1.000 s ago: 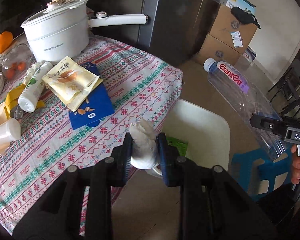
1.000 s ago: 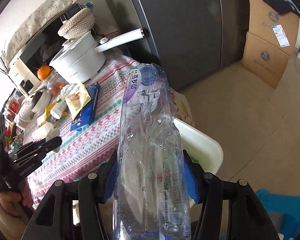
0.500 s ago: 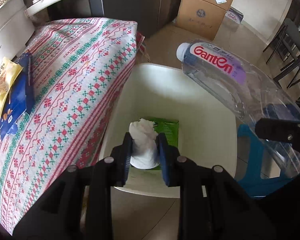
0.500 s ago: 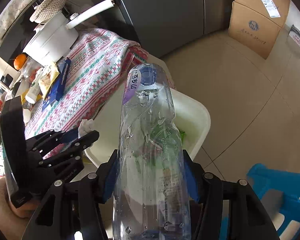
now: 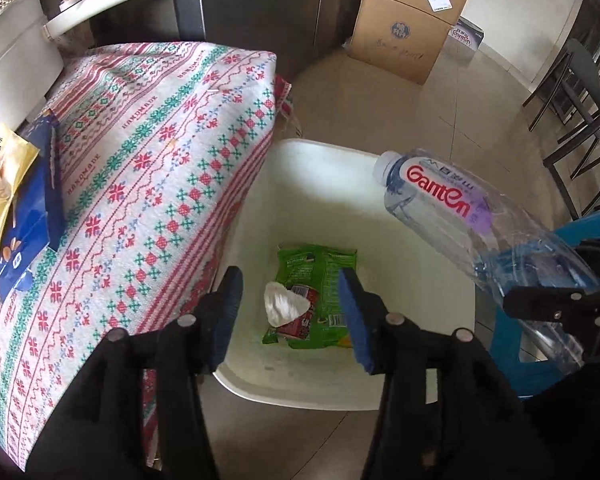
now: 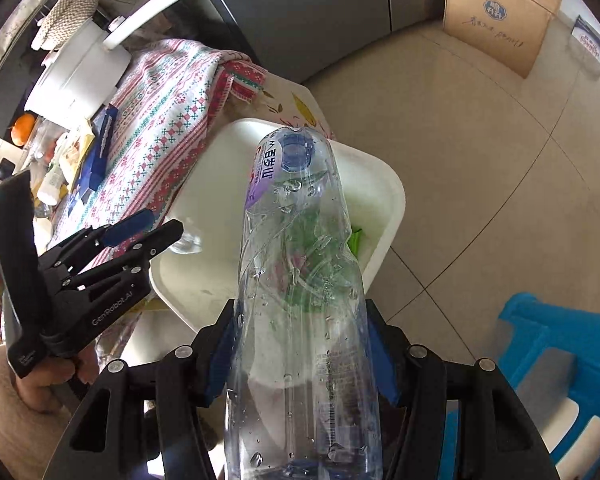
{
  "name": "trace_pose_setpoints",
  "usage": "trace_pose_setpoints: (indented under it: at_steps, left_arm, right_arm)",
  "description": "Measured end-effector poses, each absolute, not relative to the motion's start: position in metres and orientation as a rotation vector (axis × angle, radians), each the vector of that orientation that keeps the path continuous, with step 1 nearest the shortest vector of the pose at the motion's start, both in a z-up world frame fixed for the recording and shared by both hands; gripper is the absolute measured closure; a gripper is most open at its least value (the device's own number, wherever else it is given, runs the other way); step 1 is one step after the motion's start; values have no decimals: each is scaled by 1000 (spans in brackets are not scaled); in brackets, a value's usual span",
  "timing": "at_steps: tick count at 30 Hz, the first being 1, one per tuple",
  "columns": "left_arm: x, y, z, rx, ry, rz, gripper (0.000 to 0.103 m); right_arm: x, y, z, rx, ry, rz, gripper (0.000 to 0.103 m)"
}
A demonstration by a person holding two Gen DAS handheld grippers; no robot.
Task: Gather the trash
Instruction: 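Carry the tissue and water bottle over the white bin and release both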
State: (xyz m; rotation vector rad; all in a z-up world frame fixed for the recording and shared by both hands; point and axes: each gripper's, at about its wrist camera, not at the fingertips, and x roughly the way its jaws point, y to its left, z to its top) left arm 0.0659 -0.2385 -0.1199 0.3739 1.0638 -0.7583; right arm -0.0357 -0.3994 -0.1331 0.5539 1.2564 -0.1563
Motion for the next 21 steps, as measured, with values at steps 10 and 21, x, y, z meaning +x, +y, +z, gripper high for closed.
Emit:
trace_pose_setpoints:
  at_steps: [10, 21]
  left_arm:
    - [78, -188, -78, 303, 985, -664, 24]
    - [102, -101, -55, 182, 967, -531, 17]
  right_arm:
    - [-6, -384, -159, 495, 1370, -133, 42]
    - [29, -377, -190, 387, 1480, -163, 41]
